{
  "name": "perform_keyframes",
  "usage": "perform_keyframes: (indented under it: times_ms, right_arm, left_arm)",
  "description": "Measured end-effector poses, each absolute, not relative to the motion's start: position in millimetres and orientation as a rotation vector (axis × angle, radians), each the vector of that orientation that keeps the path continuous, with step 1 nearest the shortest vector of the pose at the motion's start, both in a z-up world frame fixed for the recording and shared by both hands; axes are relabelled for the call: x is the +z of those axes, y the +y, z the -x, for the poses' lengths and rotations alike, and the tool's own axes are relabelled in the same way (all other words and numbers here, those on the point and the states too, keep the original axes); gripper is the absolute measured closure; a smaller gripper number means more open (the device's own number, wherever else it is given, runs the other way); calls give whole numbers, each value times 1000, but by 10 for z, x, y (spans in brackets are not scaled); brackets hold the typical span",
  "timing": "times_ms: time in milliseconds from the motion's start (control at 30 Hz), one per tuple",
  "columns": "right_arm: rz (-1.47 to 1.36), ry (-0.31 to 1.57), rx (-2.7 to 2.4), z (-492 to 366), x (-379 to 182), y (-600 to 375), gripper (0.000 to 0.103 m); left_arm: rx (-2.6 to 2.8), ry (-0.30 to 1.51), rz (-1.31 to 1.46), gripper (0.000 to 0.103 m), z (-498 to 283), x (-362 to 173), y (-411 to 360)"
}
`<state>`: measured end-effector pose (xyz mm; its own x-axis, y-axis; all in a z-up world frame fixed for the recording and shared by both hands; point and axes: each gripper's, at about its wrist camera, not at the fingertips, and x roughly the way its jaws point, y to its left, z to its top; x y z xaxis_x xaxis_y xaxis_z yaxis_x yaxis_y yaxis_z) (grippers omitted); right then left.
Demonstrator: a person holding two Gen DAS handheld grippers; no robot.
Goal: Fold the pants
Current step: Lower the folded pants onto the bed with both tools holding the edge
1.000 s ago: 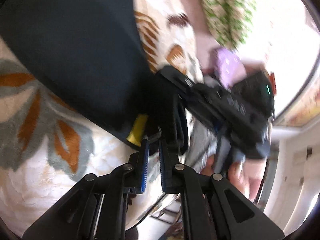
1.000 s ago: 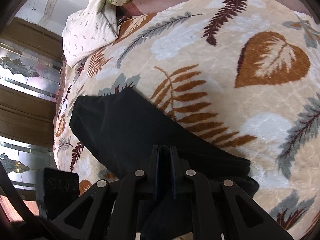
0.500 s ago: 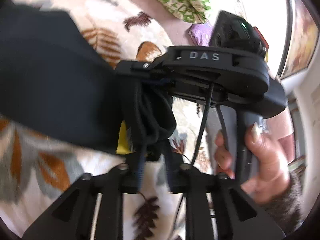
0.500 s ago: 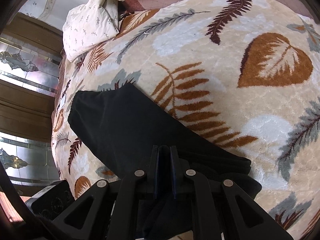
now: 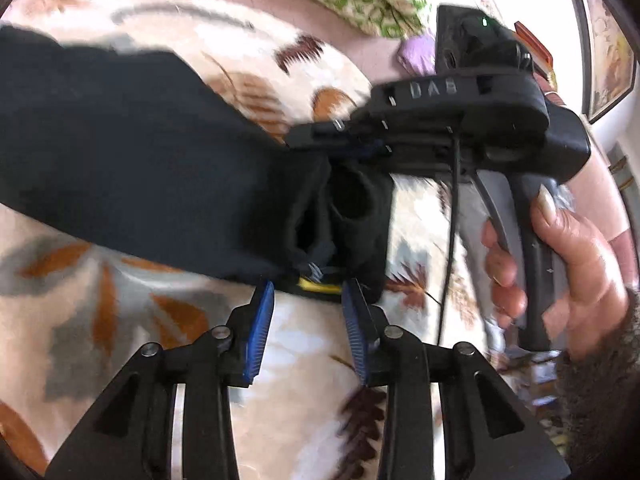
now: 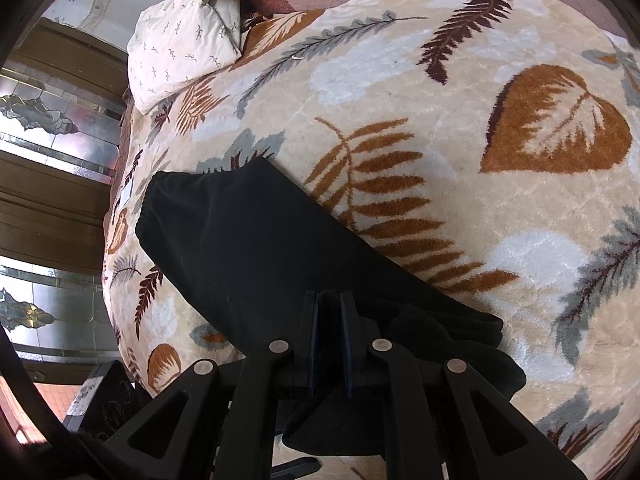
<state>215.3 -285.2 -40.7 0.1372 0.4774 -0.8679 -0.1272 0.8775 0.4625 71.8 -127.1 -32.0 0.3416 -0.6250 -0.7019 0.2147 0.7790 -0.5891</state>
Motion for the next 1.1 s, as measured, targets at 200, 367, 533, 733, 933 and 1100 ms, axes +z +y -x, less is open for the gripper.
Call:
perform_keyframes:
  times_ms: [200, 367, 533, 733, 933, 1100]
  right_arm:
    - [-306, 1366, 456, -2135, -379, -2838, 93]
    - [-295, 1376, 461, -2145, -391, -2813, 93]
    - [-286, 1385, 470, -2156, -418, -2763, 93]
    - [-208, 1397, 474, -2125, -402, -2672, 89]
    - [-188, 1380, 445, -2130, -293, -2685, 85]
    - [-243, 1336, 386, -2061, -115, -3019, 72]
  left_arm:
    - [-560, 1111, 429, 71, -977, -409, -1376]
    - [-643, 1104, 413, 71, -936, -356, -1568]
    - [-586, 1068, 422, 71, -1050, -325, -1635]
    - [-556, 1136, 516, 71, -1178, -463, -1481]
    - [-559, 1165, 551, 71, -1155, -552, -1412]
    - [-562, 1168, 551, 71, -1176, -579, -1421]
